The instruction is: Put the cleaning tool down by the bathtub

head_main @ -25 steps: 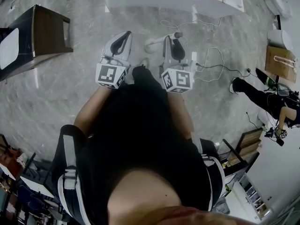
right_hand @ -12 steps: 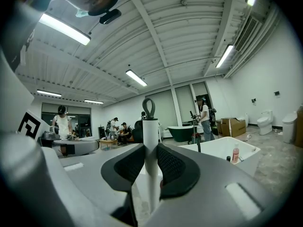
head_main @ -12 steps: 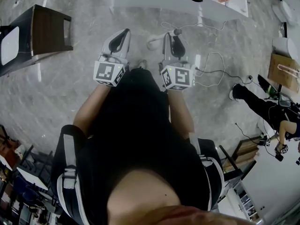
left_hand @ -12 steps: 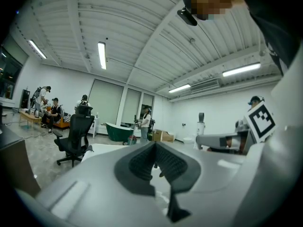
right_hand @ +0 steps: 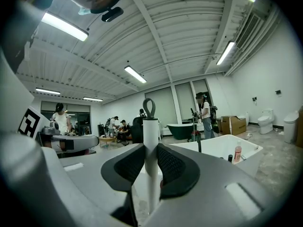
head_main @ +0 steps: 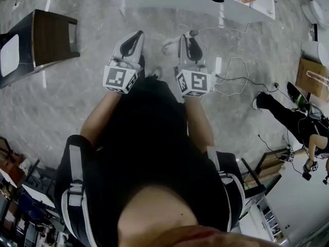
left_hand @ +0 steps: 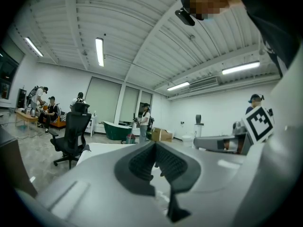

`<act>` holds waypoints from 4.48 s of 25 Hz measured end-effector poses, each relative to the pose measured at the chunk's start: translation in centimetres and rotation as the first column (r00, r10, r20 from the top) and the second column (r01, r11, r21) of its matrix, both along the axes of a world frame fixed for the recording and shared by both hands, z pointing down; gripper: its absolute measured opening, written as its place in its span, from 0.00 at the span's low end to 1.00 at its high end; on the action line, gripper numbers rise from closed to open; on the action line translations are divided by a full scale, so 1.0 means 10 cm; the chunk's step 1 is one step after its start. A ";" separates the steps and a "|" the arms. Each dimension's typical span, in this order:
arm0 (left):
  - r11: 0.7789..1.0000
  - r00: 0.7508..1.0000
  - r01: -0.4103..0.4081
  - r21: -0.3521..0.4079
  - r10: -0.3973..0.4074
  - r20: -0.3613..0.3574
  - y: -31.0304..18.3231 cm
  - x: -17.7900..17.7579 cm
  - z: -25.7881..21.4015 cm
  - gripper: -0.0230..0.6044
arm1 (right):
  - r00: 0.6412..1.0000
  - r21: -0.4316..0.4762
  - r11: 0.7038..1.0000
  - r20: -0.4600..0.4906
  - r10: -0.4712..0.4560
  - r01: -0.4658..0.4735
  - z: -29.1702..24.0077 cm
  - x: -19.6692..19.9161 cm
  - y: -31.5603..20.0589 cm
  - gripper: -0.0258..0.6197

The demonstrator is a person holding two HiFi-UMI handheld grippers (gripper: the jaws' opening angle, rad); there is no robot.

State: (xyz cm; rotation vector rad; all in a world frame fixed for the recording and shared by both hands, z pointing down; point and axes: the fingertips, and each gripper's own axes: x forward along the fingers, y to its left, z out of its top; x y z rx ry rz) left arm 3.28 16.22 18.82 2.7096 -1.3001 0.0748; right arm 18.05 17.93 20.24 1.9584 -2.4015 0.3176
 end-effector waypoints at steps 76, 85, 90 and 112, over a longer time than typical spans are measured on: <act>0.982 0.998 0.015 -0.190 -0.026 -0.054 -2.97 -0.47 3.18 0.05 | 0.997 -0.300 0.952 -0.060 0.048 -0.064 4.59 -0.42 -3.06 0.18; 0.976 0.998 0.027 -0.217 -0.040 -0.054 -3.01 -0.51 3.45 0.05 | 0.997 -0.341 0.938 -0.066 0.034 -0.055 5.13 -0.46 -3.16 0.18; 0.975 0.998 0.037 -0.221 -0.049 -0.050 -3.08 -0.61 3.53 0.05 | 0.997 -0.363 0.930 -0.071 0.024 -0.049 5.37 -0.56 -3.21 0.18; 0.969 0.997 0.045 -0.244 -0.059 -0.051 -3.39 -0.78 3.84 0.05 | 0.995 -0.456 0.889 -0.097 -0.001 -0.044 6.22 -0.67 -3.47 0.18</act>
